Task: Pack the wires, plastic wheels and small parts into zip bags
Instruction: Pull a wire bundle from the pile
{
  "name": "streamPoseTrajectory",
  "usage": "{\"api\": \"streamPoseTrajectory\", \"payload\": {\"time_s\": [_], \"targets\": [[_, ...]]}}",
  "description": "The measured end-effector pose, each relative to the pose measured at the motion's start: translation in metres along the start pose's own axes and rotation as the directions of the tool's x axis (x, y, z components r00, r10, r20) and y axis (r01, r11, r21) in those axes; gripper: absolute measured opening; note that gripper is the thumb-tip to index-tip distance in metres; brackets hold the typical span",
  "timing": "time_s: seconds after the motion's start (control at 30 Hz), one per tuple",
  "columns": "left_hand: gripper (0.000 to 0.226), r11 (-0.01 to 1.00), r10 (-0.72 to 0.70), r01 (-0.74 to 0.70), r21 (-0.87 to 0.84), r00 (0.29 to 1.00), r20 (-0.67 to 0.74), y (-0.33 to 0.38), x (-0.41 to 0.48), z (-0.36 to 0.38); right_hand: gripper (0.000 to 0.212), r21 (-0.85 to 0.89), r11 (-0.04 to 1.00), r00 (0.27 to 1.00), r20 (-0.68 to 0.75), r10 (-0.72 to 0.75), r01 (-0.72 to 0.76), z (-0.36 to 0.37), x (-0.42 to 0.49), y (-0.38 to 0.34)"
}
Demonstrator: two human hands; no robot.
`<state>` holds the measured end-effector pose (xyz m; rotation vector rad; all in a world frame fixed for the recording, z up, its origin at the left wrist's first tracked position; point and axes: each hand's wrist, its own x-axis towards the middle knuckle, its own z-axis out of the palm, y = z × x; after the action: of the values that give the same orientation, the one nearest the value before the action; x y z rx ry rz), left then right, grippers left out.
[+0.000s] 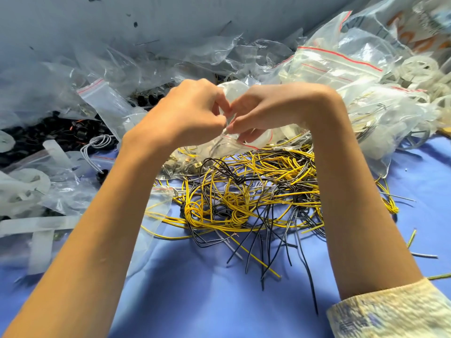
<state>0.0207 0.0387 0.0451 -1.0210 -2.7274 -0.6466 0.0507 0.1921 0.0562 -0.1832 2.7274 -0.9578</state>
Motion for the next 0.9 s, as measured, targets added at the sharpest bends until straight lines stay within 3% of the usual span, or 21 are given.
{"api": "streamPoseTrajectory", "payload": {"time_s": [0.13,0.27,0.37,0.5,0.63,0.73,0.8,0.9], "targets": [[0.04,1.0,-0.006,0.006,-0.028,1.0,-0.017,0.003,0.001,-0.001,0.038,-0.08,0.995,0.997,0.057,0.059,-0.054,0.003,0.003,0.001],[0.052,1.0,-0.01,0.009,-0.024,0.999,-0.043,0.004,0.001,-0.001,0.049,-0.279,0.959,0.995,0.059,0.079,-0.059,0.009,0.009,-0.004],[0.051,1.0,-0.01,0.008,-0.027,0.999,-0.045,0.005,0.0,-0.002,0.048,-0.374,0.926,0.996,0.063,0.067,-0.039,0.014,0.012,-0.007],[0.048,0.999,-0.013,0.011,-0.041,0.999,-0.04,0.004,-0.001,-0.002,0.025,-0.429,0.903,0.997,0.065,0.042,-0.01,0.014,0.014,-0.007],[0.047,0.999,-0.006,0.003,-0.051,0.998,-0.059,0.003,0.0,-0.003,0.025,-0.39,0.921,0.998,0.065,0.02,0.007,0.013,0.01,-0.007],[0.047,0.999,-0.008,0.006,-0.045,0.999,-0.047,0.005,-0.001,-0.004,0.037,-0.331,0.943,0.999,0.041,0.034,-0.018,0.014,0.011,-0.009],[0.048,0.999,-0.003,0.001,-0.039,0.999,-0.041,0.006,-0.001,-0.004,0.044,-0.377,0.925,0.999,0.021,0.048,-0.036,0.014,0.013,-0.009],[0.047,0.999,-0.01,0.007,-0.051,0.999,-0.051,0.004,0.0,-0.004,0.038,-0.434,0.9,0.997,0.021,0.068,-0.052,0.016,0.014,-0.007]]}}
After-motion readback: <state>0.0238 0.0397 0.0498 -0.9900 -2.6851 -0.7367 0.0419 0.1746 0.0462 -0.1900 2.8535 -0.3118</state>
